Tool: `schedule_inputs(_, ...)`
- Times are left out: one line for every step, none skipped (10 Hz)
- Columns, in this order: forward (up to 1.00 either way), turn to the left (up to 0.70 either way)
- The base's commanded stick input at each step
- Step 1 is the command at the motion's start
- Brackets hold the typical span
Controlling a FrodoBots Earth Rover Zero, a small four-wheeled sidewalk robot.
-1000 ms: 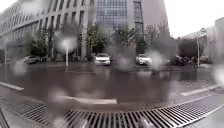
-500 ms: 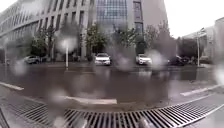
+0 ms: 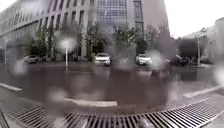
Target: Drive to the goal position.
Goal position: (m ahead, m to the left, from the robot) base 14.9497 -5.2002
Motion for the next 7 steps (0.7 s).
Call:
schedule_inputs(0.45, 0.00)
schedule_inputs(0.45, 0.00)
schedule_inputs(0.45, 0.00)
schedule_inputs(0.45, 0.00)
schedule_inputs(0.45, 0.00)
schedule_inputs(0.45, 0.00)
schedule_inputs(0.45, 0.00)
